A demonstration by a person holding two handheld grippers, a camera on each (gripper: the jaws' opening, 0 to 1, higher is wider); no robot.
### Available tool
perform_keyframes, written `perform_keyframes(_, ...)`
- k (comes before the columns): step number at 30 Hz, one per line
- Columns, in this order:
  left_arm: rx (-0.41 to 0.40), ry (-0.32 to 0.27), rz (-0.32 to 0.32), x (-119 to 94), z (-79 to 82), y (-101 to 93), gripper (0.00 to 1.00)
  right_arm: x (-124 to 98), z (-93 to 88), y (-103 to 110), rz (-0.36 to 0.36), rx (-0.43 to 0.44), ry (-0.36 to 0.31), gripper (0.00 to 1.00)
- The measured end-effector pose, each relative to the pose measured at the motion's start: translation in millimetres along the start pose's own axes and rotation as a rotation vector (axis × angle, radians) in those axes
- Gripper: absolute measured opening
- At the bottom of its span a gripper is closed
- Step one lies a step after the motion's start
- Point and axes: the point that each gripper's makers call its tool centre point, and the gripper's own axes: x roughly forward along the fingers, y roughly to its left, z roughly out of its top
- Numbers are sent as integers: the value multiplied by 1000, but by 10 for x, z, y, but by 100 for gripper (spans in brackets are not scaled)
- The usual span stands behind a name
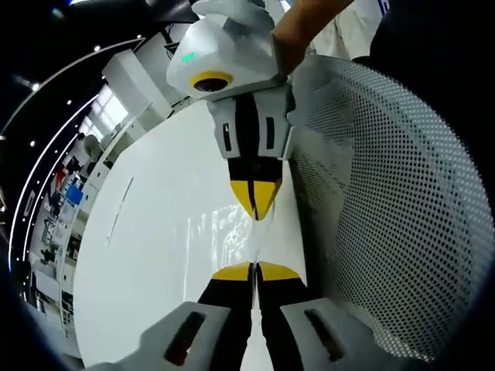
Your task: Open the resealable bag by pulling the two sides of the seal apart until the entire bag opening is separated and visibly accessible.
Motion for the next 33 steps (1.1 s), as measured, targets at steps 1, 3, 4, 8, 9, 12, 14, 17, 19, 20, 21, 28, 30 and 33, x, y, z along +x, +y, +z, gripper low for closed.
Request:
perform_keyframes(1, 1, -4, 6, -8, 18, 9, 6, -3, 9, -5, -2, 0, -1, 0)
perform_keyframes(3, -71, -71, 1, -33, 180, 6, 13, 0, 16, -22, -8, -4, 0, 0)
perform_keyframes(4, -92, -119, -6, -52, 291, 8, 15, 3, 26, -28, -7, -5, -2, 0)
perform_keyframes(8, -67, -121, -3, -52, 378, 22, 13, 18, 89, -35, -3, -2, -15, 0)
perform_keyframes(9, -62, -120, -2, -40, 381, 24, 13, 15, 132, -30, 1, 12, -28, 0)
perform_keyframes(12, -54, -97, -3, 18, 336, 23, 12, -12, 233, -24, 11, 34, -60, 0)
perform_keyframes(14, -36, -69, -5, 42, 286, 14, 11, -34, 285, -30, 8, 25, -67, 0)
perform_keyframes(17, 32, 35, 38, 51, 125, 71, 8, -66, 362, -39, 6, 20, -85, 0)
perform_keyframes(19, 13, 20, 31, 66, 137, 58, 7, -78, 400, -52, 2, 17, -94, 0)
perform_keyframes(20, 9, 21, 32, 63, 137, 60, 7, -84, 421, -59, 2, 21, -100, 0)
perform_keyframes(21, 16, 25, 39, 61, 134, 69, 5, -88, 436, -64, 3, 27, -107, 0)
perform_keyframes(28, 26, 33, 56, 50, 130, 96, 0, -156, 538, -151, -5, 119, -179, 0)
perform_keyframes(30, 13, 23, 56, 47, 142, 93, 0, -183, 557, -183, -14, 143, -196, 0)
perform_keyframes(33, 7, 14, 52, 47, 158, 80, 0, -212, 573, -226, -27, 168, -213, 0)
